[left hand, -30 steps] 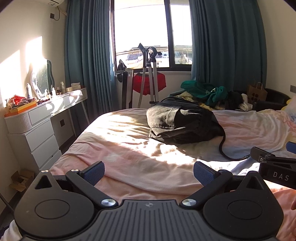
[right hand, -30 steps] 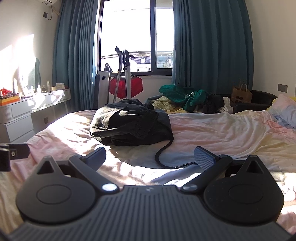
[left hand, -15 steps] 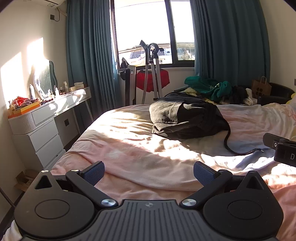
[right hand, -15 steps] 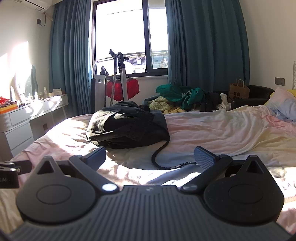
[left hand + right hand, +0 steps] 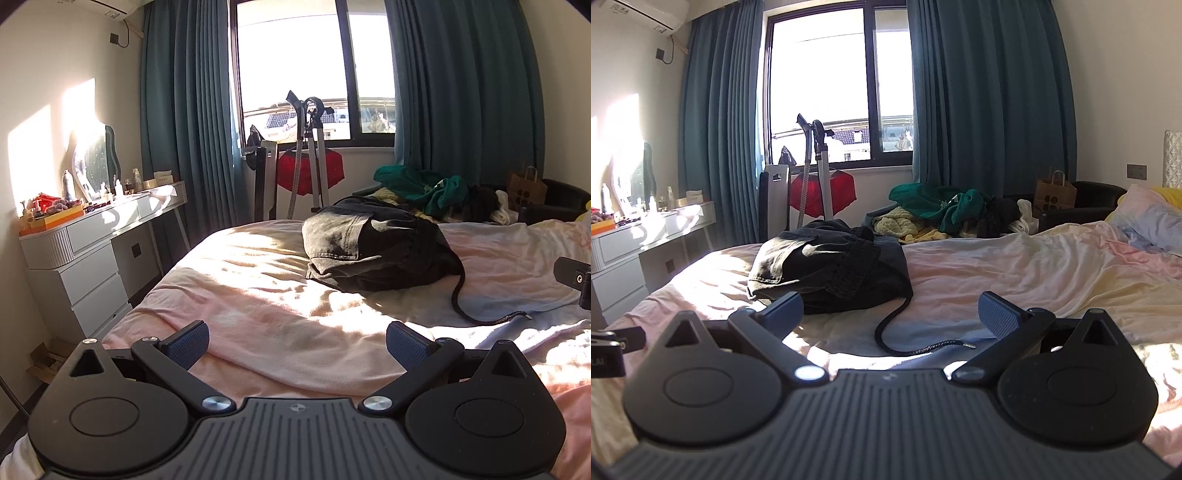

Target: Fold clothes

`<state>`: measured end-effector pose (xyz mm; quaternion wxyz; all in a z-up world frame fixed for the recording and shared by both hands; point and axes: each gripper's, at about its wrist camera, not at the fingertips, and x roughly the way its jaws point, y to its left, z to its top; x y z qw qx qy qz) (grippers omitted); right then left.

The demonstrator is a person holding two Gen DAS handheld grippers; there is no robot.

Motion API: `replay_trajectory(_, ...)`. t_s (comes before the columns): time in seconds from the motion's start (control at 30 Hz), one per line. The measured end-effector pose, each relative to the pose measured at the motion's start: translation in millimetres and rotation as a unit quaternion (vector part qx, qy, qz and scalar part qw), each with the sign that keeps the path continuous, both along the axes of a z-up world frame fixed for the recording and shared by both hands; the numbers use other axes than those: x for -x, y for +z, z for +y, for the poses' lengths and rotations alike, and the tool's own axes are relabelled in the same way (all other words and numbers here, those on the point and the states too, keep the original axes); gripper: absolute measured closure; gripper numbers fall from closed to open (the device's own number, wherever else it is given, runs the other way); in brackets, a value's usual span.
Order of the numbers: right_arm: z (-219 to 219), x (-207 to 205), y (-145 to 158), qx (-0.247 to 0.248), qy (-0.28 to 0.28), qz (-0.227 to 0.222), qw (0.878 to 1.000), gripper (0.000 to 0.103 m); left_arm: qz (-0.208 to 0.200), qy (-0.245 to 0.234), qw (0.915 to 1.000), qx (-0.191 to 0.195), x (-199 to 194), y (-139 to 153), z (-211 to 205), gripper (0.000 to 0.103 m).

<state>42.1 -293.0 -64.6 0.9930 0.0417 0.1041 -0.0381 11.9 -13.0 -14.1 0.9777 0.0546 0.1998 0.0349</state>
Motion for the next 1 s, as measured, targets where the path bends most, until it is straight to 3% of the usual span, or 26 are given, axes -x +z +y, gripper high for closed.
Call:
replay_trajectory(0.27, -33.5, -0.6, 8.5, -0.066, -0.019, -0.003, 0.998, 0.0, 0.017, -0.012, 0.9998, -0.007, -80.8, -8.8, -42.8, 0.0)
replay_trajectory(0.57, -77.6, -10.7, -8.8, -0.131, -0.059, 0.027, 0.989, 0.0, 0.037, -0.024, 0.999, -0.011, -177.8, -18.4, -92.3, 0.003)
replay_trajectory(0.67, -91.3, -18.8, -22.7, -0.157, -0.061, 0.034, 0.985, 0.0, 0.018, -0.017, 0.9995, -0.018, -228.8, -17.2, -114.1, 0.003)
replay_trajectory(0.83, -101.7, -47.4, -54.7, -0.185, -0.068, 0.079, 0.977, 0.0, -0.003, -0.054, 0.9939, -0.097, -294.9, -31.0, -164.9, 0.005)
replay_trajectory(0.93, -100.8, -61.5, -70.1, -0.186, -0.063, 0.094, 0.976, 0.0, 0.002, -0.087, 0.9853, -0.147, -324.6, -54.6, -199.5, 0.006)
replay_trajectory(1.0, -100.0, -69.9, -79.4, -0.18, -0.066, 0.105, 0.976, 0.0, 0.008, -0.09, 0.9782, -0.187, -342.8, -73.7, -219.0, 0.013)
